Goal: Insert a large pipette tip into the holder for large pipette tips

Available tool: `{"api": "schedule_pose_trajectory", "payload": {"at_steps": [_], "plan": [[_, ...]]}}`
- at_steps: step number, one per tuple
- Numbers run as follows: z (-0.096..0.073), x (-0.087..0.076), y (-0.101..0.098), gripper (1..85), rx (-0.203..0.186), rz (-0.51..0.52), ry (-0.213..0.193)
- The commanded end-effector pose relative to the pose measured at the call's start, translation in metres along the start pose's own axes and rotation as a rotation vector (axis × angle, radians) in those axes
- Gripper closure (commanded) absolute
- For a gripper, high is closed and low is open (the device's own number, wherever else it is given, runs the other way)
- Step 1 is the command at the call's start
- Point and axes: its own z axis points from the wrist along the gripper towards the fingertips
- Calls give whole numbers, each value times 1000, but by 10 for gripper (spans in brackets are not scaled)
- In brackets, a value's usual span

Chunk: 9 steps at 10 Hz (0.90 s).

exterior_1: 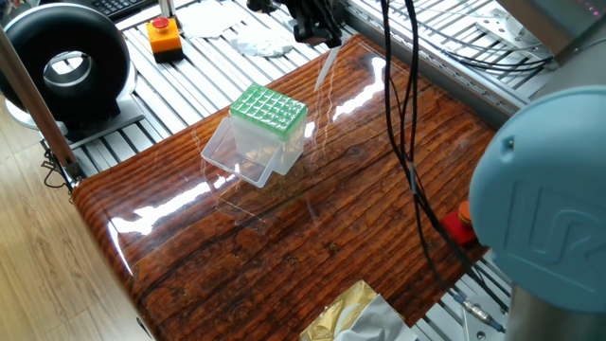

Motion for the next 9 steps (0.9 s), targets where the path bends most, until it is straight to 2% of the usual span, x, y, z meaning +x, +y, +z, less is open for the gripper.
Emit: {"api": "schedule_pose_trajectory", "payload": {"at_steps": [1, 2, 3, 4, 5, 6, 7, 9], "plan": [[-1, 4, -28, 847, 108, -50, 16], [-5, 3, -50, 847, 192, -126, 23], [-6, -7, -56, 847, 221, -226, -3], [-9, -18, -66, 847, 269, -305, -33], [-9, -30, -60, 847, 252, -347, -77], [-10, -39, -61, 847, 266, -401, -103], [-12, -44, -66, 847, 294, -449, -114], [-19, -52, -83, 847, 377, -550, -111]]}}
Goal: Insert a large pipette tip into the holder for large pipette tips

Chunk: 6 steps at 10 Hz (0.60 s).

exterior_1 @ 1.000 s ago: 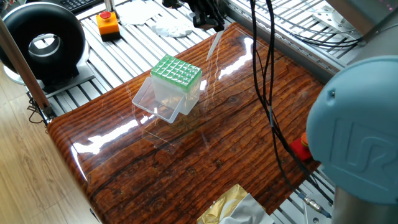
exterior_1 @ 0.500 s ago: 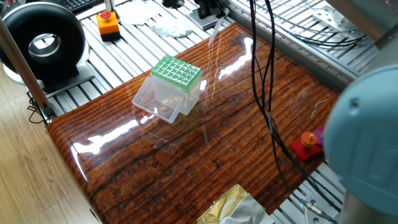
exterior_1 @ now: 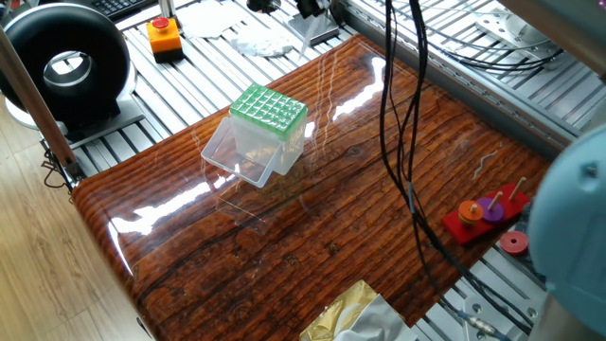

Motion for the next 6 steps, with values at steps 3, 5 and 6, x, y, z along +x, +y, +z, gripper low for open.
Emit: {"api": "schedule_pose_trajectory", "payload": {"at_steps": [3, 5, 6], "plan": [[-3, -16, -36, 847, 147, -195, -53], [-4, -17, -42, 847, 170, -211, -51], [-5, -13, -47, 847, 190, -240, -32]]}}
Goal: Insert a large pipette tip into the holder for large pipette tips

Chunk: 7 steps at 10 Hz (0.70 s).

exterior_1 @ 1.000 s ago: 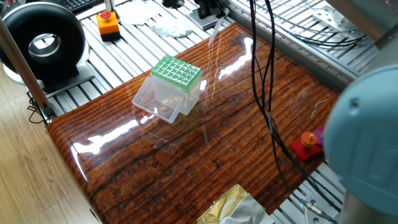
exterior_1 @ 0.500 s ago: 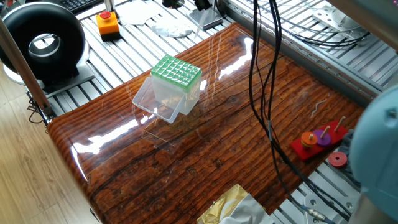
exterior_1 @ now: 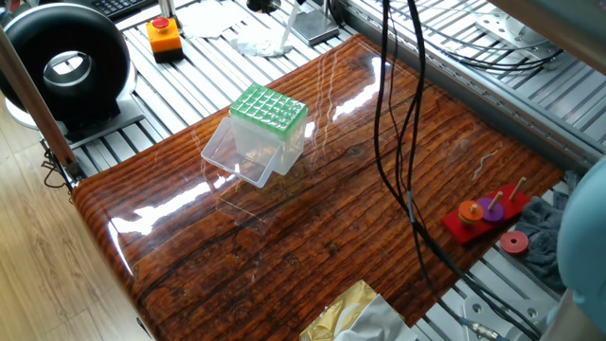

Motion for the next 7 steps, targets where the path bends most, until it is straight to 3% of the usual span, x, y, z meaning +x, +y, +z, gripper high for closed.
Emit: {"api": "schedule_pose_trajectory", "payload": {"at_steps": [1, 4, 7], "plan": [[0, 1, -11, 847, 44, -69, 0], [0, -15, -4, 847, 15, 9, -61], [0, -11, -2, 847, 10, 12, -48]]}}
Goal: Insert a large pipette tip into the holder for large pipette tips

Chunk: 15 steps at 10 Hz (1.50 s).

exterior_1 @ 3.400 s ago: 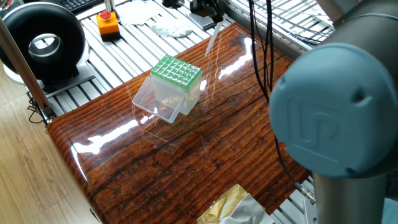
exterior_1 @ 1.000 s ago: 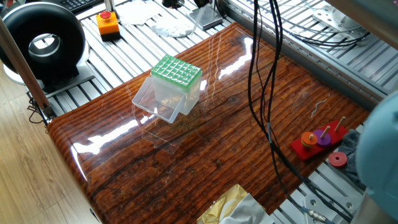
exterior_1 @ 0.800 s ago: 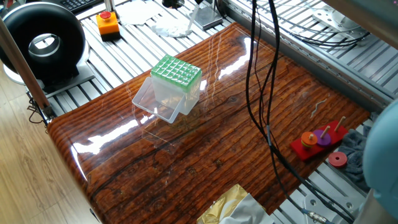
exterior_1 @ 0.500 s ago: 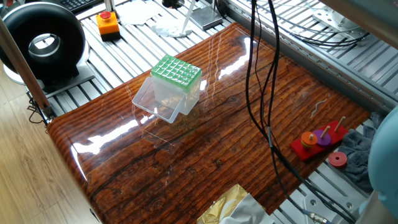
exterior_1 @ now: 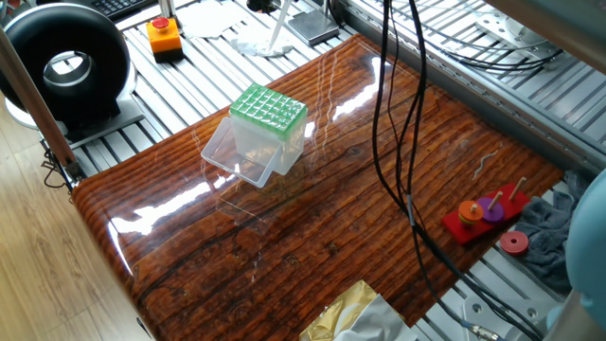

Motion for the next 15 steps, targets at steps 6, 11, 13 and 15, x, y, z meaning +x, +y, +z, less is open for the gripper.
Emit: {"api": "schedule_pose_trajectory", "payload": {"at_steps": [6, 11, 13, 15], "plan": [[-5, -13, 8, 847, -41, 71, -44], [16, 20, -28, 847, -39, -7, -83], [12, 25, -22, 847, -60, 22, -80], [5, 12, -9, 847, -69, 56, -88]]}}
